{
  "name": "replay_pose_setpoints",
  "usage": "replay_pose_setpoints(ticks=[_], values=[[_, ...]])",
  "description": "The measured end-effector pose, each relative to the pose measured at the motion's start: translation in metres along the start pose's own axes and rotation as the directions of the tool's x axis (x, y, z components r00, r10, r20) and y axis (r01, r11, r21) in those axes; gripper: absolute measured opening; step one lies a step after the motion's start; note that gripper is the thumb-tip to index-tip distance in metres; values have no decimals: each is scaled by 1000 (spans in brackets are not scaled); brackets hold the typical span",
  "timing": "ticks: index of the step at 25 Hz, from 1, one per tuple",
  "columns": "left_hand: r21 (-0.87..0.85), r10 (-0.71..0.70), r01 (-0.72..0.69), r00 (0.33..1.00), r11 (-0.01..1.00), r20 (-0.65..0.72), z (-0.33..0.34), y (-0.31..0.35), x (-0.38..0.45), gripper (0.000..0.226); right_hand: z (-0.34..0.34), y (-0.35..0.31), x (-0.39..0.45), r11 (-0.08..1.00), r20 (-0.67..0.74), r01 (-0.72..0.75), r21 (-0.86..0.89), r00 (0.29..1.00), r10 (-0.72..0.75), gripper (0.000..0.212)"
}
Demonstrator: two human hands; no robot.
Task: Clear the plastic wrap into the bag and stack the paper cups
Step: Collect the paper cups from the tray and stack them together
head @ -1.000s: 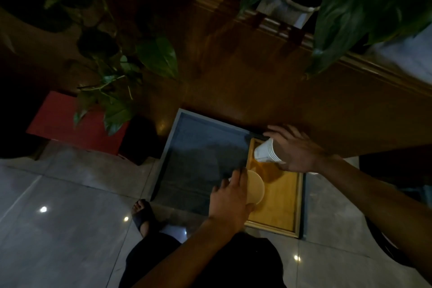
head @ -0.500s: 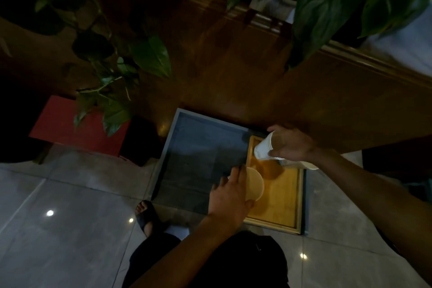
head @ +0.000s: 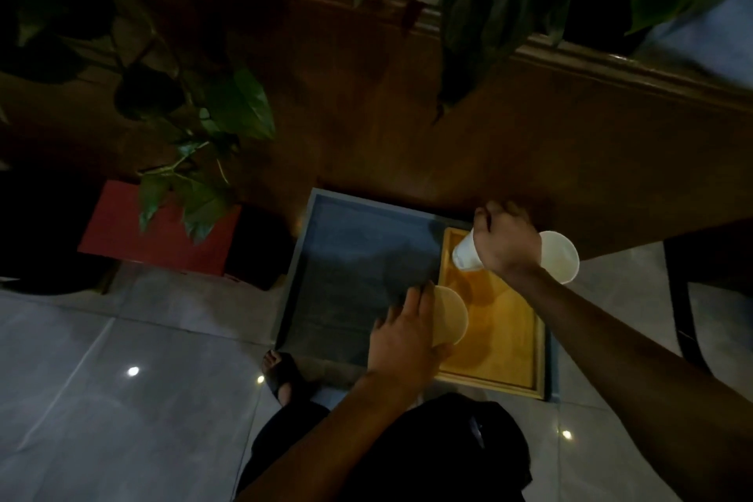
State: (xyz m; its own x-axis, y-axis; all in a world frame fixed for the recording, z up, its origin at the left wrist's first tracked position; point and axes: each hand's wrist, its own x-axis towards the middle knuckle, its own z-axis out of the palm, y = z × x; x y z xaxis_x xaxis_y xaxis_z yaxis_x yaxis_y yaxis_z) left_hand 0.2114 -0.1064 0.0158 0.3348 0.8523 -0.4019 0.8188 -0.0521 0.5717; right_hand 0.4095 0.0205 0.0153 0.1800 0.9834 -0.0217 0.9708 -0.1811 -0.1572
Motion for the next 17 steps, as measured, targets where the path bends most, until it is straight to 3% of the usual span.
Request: replay_pose_setpoints(ticks=[6,13,17], values=[[-26,-26,26,1000,999,6,-4,1,-3,98,-4,-1,3,999,51,11,-50,999,-8,45],[-99,-59,57,998,993,-22,-13,8,-8,98,-15,3,10,960,224,-152,233,969,99,58],[-82,-69,68,998,994,-10,-16,9,-7,97,-38,0,12,932,243,-204,299,961,133,64]])
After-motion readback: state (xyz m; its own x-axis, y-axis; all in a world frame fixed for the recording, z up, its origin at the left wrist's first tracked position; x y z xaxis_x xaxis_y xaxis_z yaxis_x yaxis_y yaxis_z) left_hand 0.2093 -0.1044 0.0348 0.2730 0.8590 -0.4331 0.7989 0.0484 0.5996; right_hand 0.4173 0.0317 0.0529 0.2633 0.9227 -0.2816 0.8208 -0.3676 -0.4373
